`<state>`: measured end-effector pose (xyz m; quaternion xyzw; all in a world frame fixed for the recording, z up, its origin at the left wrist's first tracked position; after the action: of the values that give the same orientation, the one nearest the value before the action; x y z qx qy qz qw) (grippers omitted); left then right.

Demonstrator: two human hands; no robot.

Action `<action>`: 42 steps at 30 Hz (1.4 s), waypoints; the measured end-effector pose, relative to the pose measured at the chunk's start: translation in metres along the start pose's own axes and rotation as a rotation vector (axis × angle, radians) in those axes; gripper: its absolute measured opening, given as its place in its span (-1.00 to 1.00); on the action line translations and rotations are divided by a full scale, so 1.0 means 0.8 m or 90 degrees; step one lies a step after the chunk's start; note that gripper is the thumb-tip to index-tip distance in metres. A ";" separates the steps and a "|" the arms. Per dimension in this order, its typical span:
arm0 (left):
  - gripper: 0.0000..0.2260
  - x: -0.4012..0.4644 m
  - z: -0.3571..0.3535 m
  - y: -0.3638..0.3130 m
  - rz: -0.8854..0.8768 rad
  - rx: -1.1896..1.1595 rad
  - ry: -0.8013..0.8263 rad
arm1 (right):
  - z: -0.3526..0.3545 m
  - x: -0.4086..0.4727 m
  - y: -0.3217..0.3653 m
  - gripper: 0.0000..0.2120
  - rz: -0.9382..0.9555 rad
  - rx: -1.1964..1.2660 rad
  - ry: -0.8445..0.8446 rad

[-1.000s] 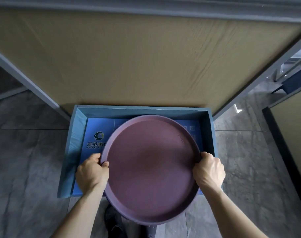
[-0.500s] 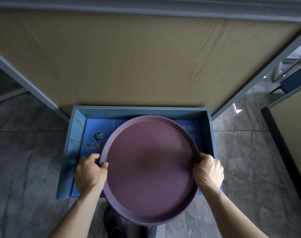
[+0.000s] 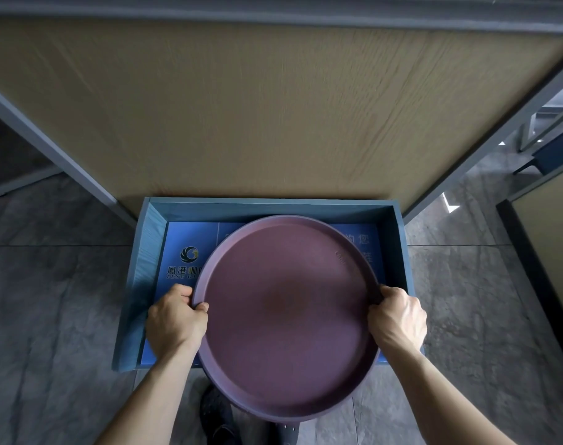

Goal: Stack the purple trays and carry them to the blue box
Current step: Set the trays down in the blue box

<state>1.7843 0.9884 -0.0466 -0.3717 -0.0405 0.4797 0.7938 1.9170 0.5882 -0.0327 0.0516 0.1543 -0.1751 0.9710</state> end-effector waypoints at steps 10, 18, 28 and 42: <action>-0.76 0.004 0.002 -0.002 -0.019 0.021 0.032 | 0.005 -0.002 0.000 -0.66 -0.004 0.005 -0.003; -0.79 0.008 0.003 0.000 0.026 0.006 0.046 | 0.008 0.002 0.009 -0.70 0.043 -0.059 0.012; -0.78 0.001 0.003 -0.002 0.011 0.066 0.039 | -0.002 0.002 0.005 -0.69 0.030 -0.057 -0.017; 0.04 -0.077 -0.099 -0.050 -0.358 0.298 0.272 | -0.068 -0.072 0.086 -0.03 0.422 -0.202 0.045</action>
<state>1.8139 0.8853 -0.0601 -0.2471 0.1349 0.1532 0.9472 1.8746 0.6798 -0.0630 -0.0462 0.1882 0.1771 0.9649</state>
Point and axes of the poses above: each hand's wrist, its own x-axis towards the middle knuckle, its own z-axis out of the back of the hand, y = z × x, the point moved 10 cm from there along x, towards the middle knuckle, and after that the axes turned 14 degrees about -x, right-handed, at the moved point
